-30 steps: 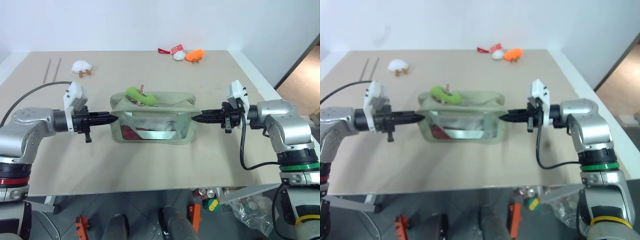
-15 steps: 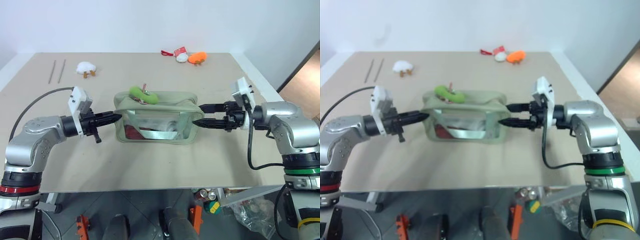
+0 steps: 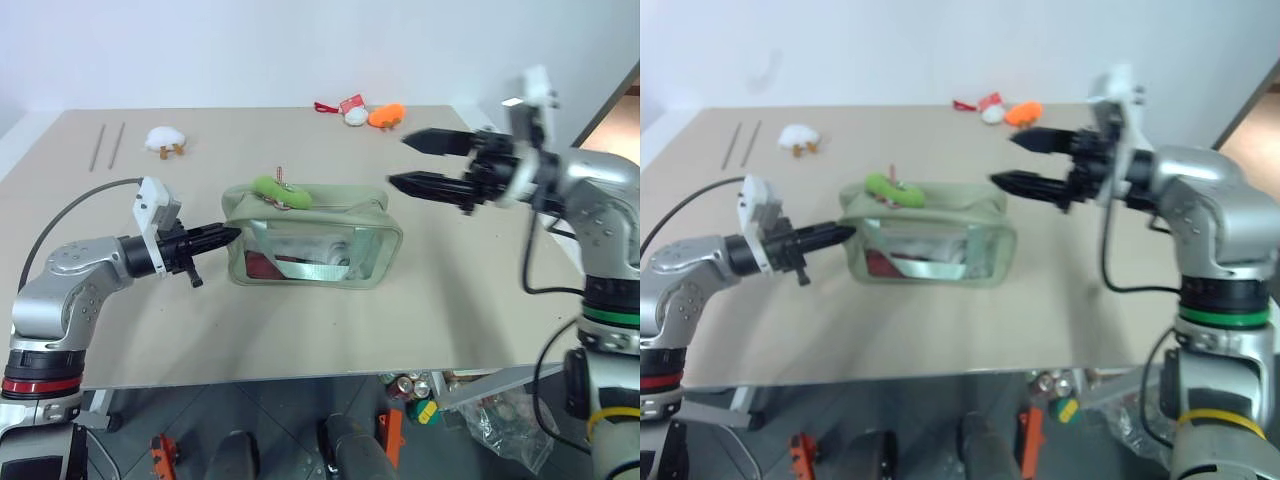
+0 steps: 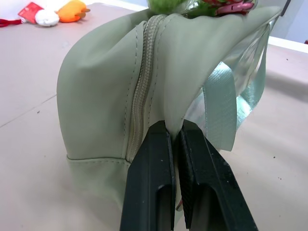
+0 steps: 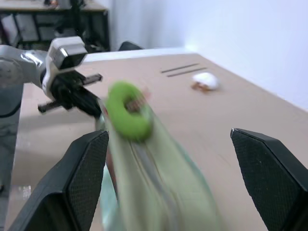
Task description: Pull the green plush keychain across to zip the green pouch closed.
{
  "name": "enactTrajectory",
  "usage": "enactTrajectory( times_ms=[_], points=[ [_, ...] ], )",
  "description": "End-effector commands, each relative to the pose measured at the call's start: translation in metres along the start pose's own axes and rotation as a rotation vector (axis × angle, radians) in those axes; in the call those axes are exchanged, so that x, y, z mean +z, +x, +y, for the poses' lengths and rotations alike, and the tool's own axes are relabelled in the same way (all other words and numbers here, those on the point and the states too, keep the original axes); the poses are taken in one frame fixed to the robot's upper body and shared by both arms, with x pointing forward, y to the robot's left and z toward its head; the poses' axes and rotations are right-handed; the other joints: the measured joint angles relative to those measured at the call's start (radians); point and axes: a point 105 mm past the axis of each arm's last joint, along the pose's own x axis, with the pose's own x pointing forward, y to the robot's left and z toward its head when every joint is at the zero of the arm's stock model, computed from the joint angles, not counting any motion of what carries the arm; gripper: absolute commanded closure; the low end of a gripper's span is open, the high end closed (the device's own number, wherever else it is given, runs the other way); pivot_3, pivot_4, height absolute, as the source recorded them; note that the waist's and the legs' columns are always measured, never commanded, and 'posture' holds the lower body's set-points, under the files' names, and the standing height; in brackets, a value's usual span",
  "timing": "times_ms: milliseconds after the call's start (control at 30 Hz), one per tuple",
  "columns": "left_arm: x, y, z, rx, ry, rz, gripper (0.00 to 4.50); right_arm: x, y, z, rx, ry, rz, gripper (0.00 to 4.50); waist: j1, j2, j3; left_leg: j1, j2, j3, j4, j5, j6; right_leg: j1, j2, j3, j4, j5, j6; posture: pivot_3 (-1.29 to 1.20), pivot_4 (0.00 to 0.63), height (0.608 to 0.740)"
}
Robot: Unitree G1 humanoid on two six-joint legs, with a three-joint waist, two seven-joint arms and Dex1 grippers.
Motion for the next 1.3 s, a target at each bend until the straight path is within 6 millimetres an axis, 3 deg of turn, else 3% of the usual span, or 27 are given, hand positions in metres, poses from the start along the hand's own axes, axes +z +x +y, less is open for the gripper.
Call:
enactTrajectory(
  times_ms=[33,400,567,867,900,1200,1267,1300],
  points=[
    [-0.008,0.004,-0.005,-0.018,-0.008,0.012,4.50,0.010,0.023,0.019,0.033,-0.013,0.033,0.31,0.013,0.000,0.000,-0.001,0.000,-0.001,0.000,0.000,0.000,0.000,0.000,0.000,0.000,0.000,0.000,0.00,0.150,0.740],
    [-0.006,0.008,-0.010,-0.029,-0.002,0.005,4.50,0.020,0.070,0.023,0.015,-0.038,0.080,0.31,0.015,0.000,0.000,-0.008,-0.002,-0.003,0.000,-0.001,0.000,-0.003,-0.003,-0.003,-0.002,-0.002,0.004,0.00,0.150,0.740],
    [-0.004,0.013,-0.010,-0.025,-0.005,-0.008,4.50,0.010,0.086,0.030,0.029,-0.081,0.114,0.31,0.015,0.000,0.000,-0.008,-0.002,-0.004,0.000,-0.001,0.000,-0.002,-0.003,-0.004,-0.002,-0.002,0.004,0.00,0.150,0.740],
    [-0.007,0.012,-0.009,-0.019,-0.009,-0.013,4.50,-0.005,0.095,0.024,0.005,-0.109,0.147,0.31,0.016,0.000,0.000,-0.008,-0.002,-0.006,0.000,-0.001,0.000,-0.002,-0.003,-0.006,-0.002,-0.002,0.004,0.00,0.150,0.740],
    [-0.008,0.012,-0.009,-0.018,-0.010,-0.014,4.50,-0.006,0.095,0.022,-0.003,-0.105,0.147,0.85,0.016,0.000,0.000,-0.008,-0.002,-0.007,0.000,-0.001,0.000,-0.002,-0.003,-0.006,-0.002,-0.002,0.004,0.00,0.150,0.740],
    [-0.009,0.009,-0.007,-0.009,-0.010,-0.020,4.50,-0.007,0.094,0.020,-0.001,-0.122,0.139,3.87,0.016,0.000,0.000,-0.010,-0.002,-0.010,0.000,-0.001,0.000,-0.002,-0.003,-0.009,-0.002,-0.002,0.003,0.00,0.150,0.740],
    [-0.008,0.009,-0.007,-0.007,-0.006,-0.021,4.50,-0.006,0.093,0.020,0.001,-0.126,0.137,4.46,0.016,0.000,0.000,-0.010,-0.002,-0.011,0.000,-0.001,0.000,-0.002,-0.003,-0.010,-0.002,-0.003,0.003,0.00,0.150,0.740],
    [-0.007,0.009,-0.007,-0.007,-0.005,-0.021,4.50,-0.006,0.092,0.020,0.002,-0.128,0.136,4.46,0.016,0.000,0.000,-0.010,-0.002,-0.011,0.000,-0.001,0.000,-0.002,-0.003,-0.010,-0.002,-0.003,0.003,0.00,0.150,0.740]
  ],
)
